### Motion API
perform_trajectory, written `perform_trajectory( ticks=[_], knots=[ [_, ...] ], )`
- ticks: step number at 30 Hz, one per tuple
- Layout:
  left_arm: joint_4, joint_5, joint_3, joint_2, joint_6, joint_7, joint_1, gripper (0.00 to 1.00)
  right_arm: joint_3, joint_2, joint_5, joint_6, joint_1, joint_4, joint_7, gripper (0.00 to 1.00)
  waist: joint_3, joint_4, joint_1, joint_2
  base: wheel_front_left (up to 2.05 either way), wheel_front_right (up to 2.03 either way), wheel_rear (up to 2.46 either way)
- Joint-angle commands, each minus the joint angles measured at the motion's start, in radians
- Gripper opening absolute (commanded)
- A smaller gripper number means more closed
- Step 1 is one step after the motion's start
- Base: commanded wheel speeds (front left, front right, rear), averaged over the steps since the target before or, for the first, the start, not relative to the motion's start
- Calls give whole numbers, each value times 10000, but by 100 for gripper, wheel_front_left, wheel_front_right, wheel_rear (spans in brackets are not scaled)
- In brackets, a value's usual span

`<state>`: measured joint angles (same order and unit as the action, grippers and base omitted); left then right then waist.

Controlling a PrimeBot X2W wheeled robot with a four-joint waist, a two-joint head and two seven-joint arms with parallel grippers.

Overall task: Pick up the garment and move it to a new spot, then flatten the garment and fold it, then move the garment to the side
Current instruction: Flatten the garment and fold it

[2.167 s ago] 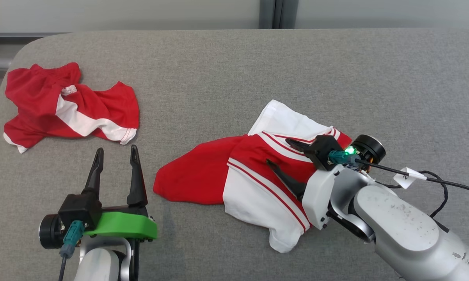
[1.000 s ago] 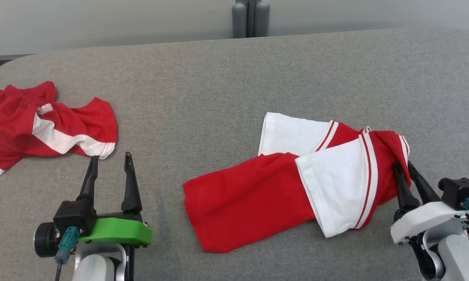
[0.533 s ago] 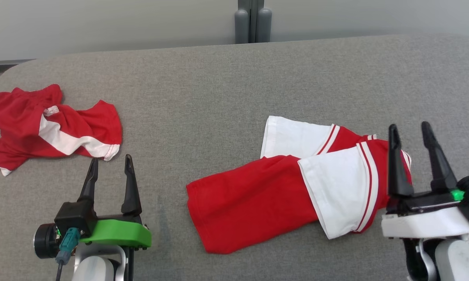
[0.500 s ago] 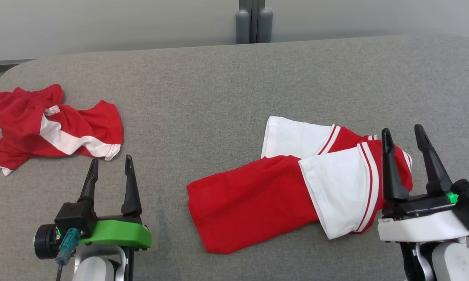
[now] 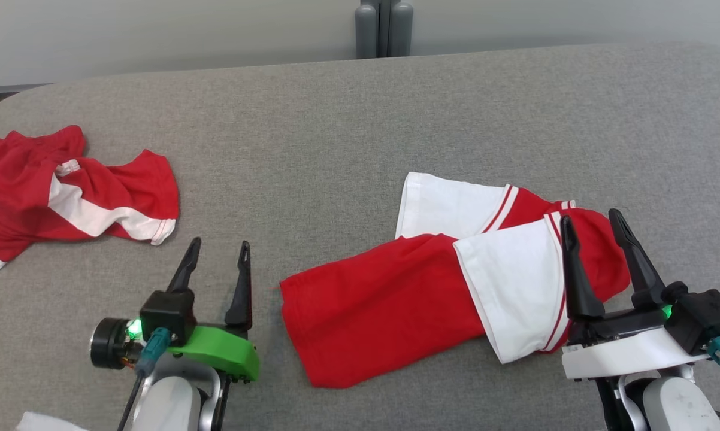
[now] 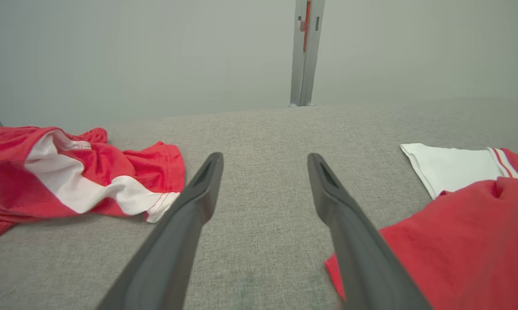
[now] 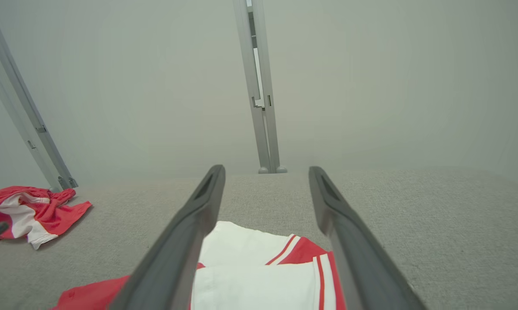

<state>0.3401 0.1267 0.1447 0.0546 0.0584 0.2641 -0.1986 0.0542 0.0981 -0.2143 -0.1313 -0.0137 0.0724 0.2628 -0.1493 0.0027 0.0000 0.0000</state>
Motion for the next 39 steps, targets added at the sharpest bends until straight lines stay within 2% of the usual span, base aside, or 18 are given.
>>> perform_trajectory(
  ticks=[1, 11, 18, 22, 23, 24, 25, 31, 39],
  knots=[
    [233, -124, 149, 113, 125, 3, -313, 100, 33, 26, 8, 10, -175, -60, 27, 100, -71, -106, 0, 0, 0, 0, 0],
    [2937, -530, 1599, 238, 616, -422, -1389, 100, 97, -41, -45, 10, -328, -727, 27, 100, -279, -479, 0, 0, 0, 0, 0],
    [4246, -344, 2298, 241, 700, -1132, -1508, 100, 1, -36, -48, 10, -445, -880, 28, 100, -334, -585, 0, 0, 0, 0, 0],
    [4666, -106, 2612, 118, 728, -1194, -1601, 100, -38, -32, -21, 10, -473, -889, 28, 100, -328, -611, 0, 0, 0, 0, 0],
    [4738, -9, 2716, 69, 736, -1137, -1646, 81, -32, -36, -2, 10, -461, -878, 28, 100, -324, -614, 0, 0, 0, 0, 0],
    [4779, 16, 2828, 40, 739, -1112, -1704, 37, -31, -35, 20, 10, -450, -865, 28, 100, -327, -615, 0, 0, 0, 0, 0],
    [4848, 84, 2941, 12, 742, -1122, -1754, 0, -30, -25, 35, 10, -454, -847, 28, 100, -336, -615, 0, 0, 0, 0, 0],
    [4953, 385, 2862, 108, 699, -741, -2702, 0, -27, 31, 25, 10, -568, -762, 28, 100, -476, -648, 0, 0, 0, 0, 0],
    [4969, 789, 2014, 851, 469, -342, -4868, 0, -156, 163, -18, 10, -872, -838, 28, 100, -898, -955, 0, 0, 0, 0, 0]
  ],
)
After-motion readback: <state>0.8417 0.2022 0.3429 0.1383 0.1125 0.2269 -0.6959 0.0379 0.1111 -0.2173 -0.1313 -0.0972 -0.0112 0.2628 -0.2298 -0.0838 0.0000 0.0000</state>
